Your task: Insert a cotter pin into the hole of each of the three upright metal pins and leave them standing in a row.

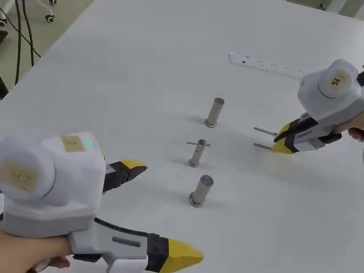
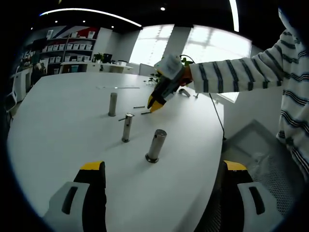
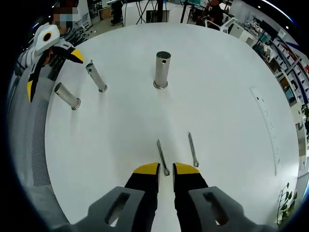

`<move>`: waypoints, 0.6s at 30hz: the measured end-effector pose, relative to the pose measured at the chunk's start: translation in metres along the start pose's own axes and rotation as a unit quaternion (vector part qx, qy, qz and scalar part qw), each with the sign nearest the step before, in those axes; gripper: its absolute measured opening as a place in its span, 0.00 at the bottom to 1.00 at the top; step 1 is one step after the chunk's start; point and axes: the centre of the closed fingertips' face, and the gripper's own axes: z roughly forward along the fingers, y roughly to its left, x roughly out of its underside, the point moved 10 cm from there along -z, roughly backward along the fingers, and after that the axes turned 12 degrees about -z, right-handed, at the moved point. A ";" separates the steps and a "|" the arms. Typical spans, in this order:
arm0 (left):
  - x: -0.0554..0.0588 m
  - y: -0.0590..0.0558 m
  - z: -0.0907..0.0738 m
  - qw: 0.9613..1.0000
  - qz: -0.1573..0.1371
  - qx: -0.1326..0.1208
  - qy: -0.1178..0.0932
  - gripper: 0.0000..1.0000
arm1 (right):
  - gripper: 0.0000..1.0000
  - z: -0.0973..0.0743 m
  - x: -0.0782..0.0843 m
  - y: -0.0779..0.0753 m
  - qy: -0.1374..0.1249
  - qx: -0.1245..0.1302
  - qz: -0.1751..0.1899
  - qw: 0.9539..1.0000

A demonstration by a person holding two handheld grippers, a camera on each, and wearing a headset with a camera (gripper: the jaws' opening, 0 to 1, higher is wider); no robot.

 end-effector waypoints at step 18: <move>-0.011 0.013 -0.005 1.000 0.000 -0.005 0.001 0.97 | 0.02 0.005 0.005 -0.003 -0.011 -0.024 0.024 0.999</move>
